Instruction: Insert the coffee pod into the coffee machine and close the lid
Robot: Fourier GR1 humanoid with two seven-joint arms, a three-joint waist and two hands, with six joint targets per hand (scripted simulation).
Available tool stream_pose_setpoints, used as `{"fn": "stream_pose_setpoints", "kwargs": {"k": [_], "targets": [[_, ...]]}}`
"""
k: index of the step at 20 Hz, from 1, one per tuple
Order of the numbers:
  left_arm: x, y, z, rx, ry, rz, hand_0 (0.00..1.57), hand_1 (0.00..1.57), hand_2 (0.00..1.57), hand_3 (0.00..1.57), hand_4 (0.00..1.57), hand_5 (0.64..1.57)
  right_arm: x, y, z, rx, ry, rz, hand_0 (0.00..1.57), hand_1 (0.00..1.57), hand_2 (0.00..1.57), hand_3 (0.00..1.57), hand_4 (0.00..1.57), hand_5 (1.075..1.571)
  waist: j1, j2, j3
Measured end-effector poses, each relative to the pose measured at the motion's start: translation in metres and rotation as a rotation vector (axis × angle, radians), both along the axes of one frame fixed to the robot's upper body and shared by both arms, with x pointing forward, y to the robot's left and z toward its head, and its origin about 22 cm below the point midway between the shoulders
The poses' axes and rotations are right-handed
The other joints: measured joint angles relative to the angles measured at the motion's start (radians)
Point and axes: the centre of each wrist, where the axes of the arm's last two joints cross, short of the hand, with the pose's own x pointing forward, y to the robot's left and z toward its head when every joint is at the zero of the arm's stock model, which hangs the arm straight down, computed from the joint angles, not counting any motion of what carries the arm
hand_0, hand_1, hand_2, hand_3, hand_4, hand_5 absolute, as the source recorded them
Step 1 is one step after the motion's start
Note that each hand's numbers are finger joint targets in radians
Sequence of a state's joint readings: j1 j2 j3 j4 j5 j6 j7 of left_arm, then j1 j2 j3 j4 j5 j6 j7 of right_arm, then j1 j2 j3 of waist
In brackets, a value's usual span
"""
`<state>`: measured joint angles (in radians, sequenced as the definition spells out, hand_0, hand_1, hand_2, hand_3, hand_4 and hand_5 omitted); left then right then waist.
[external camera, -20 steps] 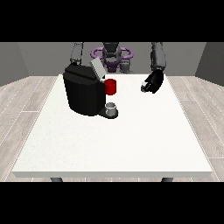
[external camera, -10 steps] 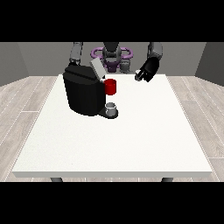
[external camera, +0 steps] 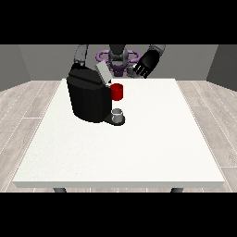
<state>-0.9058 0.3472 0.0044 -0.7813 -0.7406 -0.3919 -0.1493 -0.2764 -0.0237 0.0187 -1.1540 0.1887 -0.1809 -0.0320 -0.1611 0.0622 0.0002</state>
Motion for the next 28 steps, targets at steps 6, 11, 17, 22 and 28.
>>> {"fn": "stream_pose_setpoints", "kwargs": {"k": [6, 11, 17, 22, 28], "targets": [[0.014, -0.013, 0.05, -0.056, -0.03, 0.045, 1.26, 1.26, 1.29, 1.27, 0.49, 1.571, 0.005, 0.008, 0.011, 0.016, -0.063, 0.035, 0.0, 0.0, 0.0, 0.0, 0.0, 1.571, -0.048, 0.025, 0.0002], [0.018, 0.002, 0.085, -0.05, -0.079, 0.082, 1.23, 1.23, 1.28, 1.25, 0.48, 1.571, 0.016, 0.011, 0.037, 0.016, -0.126, 0.053, 0.0, 0.0, 0.0, 0.0, 0.0, 1.571, -0.1, 0.069, 0.0001], [0.021, 0.006, 0.114, -0.053, -0.137, 0.104, 1.29, 1.29, 1.32, 1.26, 0.48, 1.571, 0.026, 0.007, 0.06, 0.0, -0.196, 0.055, 0.0, 0.0, 0.0, 0.0, 0.26, 1.571, -0.137, 0.138, 0.0], [0.022, 0.008, 0.128, -0.057, -0.167, 0.102, 1.19, 1.19, 1.27, 1.23, 0.47, 1.571, 0.033, 0.002, 0.073, 0.012, -0.23, 0.037, 0.0, 0.0, 0.0, 0.0, 0.0, 1.571, -0.144, 0.183, 0.0001], [0.024, 0.0, 0.133, -0.044, -0.168, 0.083, 1.26, 1.26, 1.29, 1.23, 0.43, 1.571, 0.039, -0.002, 0.082, 0.019, -0.246, 0.013, 0.0, 0.0, 0.0, 0.0, 0.0, 1.571, -0.142, 0.211, 0.0001]]}}
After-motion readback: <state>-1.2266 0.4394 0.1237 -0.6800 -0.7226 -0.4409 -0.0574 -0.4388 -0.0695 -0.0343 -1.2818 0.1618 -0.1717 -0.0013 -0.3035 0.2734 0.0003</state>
